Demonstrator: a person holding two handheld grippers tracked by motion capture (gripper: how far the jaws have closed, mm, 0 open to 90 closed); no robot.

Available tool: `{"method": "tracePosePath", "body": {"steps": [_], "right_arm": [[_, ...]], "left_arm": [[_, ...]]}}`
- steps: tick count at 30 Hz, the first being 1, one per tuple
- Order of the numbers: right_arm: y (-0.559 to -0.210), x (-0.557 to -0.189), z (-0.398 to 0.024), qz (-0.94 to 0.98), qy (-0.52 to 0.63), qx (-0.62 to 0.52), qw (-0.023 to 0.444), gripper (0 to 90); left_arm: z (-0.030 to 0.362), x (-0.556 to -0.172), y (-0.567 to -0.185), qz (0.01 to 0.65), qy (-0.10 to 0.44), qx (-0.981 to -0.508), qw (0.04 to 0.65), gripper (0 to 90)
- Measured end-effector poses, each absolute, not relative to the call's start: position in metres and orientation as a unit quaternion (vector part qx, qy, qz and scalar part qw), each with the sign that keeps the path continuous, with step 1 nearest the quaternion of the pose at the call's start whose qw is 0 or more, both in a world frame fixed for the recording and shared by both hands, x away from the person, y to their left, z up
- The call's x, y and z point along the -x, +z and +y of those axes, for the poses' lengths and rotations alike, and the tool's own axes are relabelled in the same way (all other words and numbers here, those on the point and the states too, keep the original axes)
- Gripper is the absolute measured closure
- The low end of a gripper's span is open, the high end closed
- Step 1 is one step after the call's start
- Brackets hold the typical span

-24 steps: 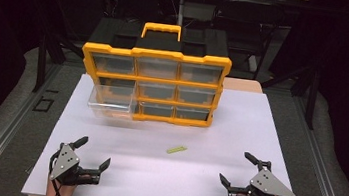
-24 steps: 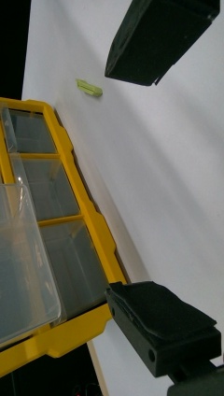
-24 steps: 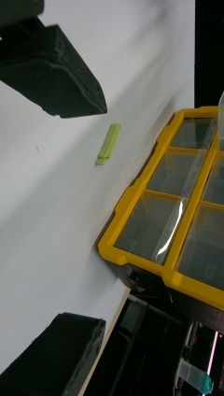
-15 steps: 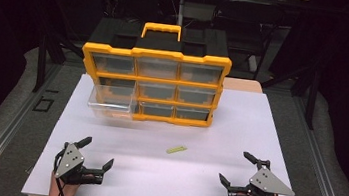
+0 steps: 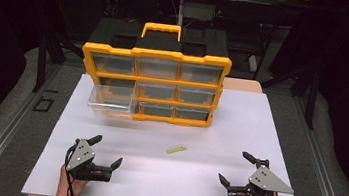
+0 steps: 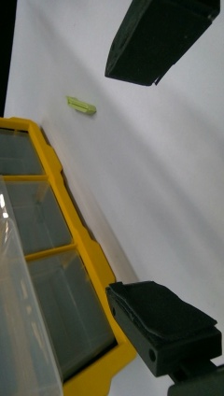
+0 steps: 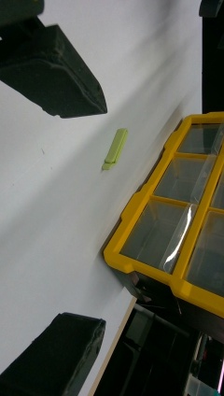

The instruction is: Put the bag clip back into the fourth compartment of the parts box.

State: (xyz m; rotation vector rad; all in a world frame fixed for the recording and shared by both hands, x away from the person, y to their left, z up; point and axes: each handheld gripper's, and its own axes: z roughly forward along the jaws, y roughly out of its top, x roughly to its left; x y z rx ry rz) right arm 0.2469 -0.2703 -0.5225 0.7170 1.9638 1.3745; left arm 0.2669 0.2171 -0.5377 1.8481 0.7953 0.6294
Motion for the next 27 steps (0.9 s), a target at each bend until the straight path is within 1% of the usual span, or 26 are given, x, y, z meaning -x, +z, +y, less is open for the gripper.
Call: {"method": "tracePosePath", "body": {"steps": [6, 10, 16, 18, 27], "right_arm": [[-0.523, -0.247, -0.271, 0.746, 0.52, -0.273, 0.314, 0.0], [-0.522, -0.247, -0.271, 0.747, 0.52, -0.274, 0.311, 0.0], [-0.522, -0.247, -0.273, 0.748, 0.518, -0.275, 0.311, 0.0], [-0.523, -0.249, -0.273, 0.752, 0.514, -0.276, 0.306, 0.0], [-0.524, -0.249, -0.274, 0.754, 0.513, -0.276, 0.304, 0.0]], "left_arm": [[0.208, -0.279, -0.537, 0.328, 0.238, -0.783, 0.472, 0.1], [0.199, -0.286, -0.535, 0.319, 0.228, -0.79, 0.472, 0.1], [0.188, -0.29, -0.534, 0.308, 0.221, -0.802, 0.461, 0.0], [0.182, -0.292, -0.533, 0.302, 0.215, -0.813, 0.449, 0.0], [0.167, -0.298, -0.532, 0.293, 0.199, -0.834, 0.424, 0.0]]}}
